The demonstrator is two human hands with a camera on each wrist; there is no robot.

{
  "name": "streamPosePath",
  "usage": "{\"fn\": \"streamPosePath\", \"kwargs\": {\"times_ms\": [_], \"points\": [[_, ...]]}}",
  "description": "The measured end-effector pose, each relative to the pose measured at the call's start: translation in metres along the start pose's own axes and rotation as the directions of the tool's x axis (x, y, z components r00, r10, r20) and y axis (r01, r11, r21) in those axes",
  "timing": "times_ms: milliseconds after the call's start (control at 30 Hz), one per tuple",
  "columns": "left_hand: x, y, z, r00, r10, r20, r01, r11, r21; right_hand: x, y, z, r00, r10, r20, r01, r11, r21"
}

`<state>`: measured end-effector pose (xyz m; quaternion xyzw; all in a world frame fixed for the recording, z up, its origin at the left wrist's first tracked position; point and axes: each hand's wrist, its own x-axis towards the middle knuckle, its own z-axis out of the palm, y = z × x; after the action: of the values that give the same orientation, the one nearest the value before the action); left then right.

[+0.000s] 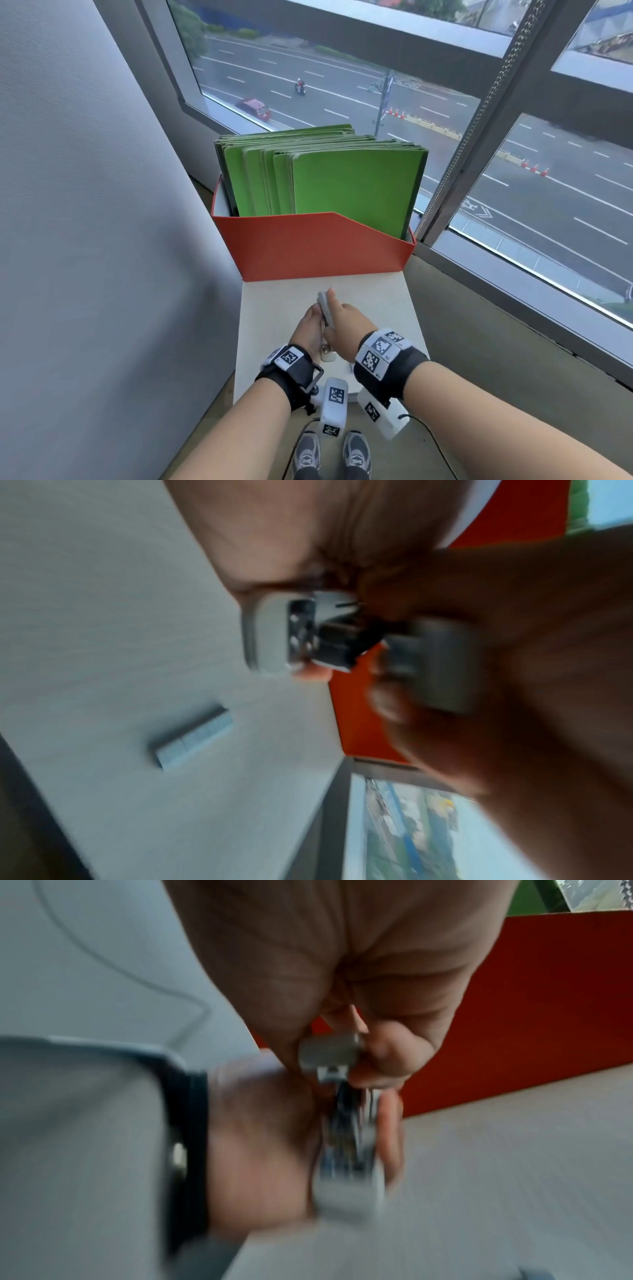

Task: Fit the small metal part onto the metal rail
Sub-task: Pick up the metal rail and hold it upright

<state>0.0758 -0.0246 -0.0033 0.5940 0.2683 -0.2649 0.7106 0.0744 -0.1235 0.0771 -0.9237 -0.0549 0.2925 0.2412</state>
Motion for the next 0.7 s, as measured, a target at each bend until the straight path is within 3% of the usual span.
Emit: {"fn": "streamPosePath", "kwargs": {"times_ms": [67, 133, 267, 500, 700], "points": [[-0.001, -0.002, -0.002, 0.999, 0.046, -0.006, -0.045, 0.995, 0.09, 0.001, 0.0, -0.016, 0.999, 0.005, 0.049, -0.003, 0.999, -0.044], [-0.006, -0.001, 0.0, 0.999, 0.05, 0.006, -0.05, 0.997, 0.062, 0.001, 0.0, -0.03, 0.998, 0.003, 0.065, 0.001, 0.998, -0.06], [-0.012, -0.002, 0.003, 0.999, 0.029, 0.028, -0.03, 0.999, 0.043, 0.011, -0.005, -0.053, 0.999, 0.047, -0.023, -0.048, 0.997, -0.067], [-0.016, -0.003, -0.001, 0.996, 0.001, 0.093, 0.001, 1.0, -0.027, 0.04, -0.006, -0.088, 0.987, 0.069, -0.144, -0.039, 0.979, 0.198], [-0.024, -0.014, -0.003, 0.995, 0.009, 0.104, -0.004, 0.999, -0.047, 0.071, 0.006, -0.073, 0.976, 0.154, -0.151, -0.104, 0.949, 0.297]]}}
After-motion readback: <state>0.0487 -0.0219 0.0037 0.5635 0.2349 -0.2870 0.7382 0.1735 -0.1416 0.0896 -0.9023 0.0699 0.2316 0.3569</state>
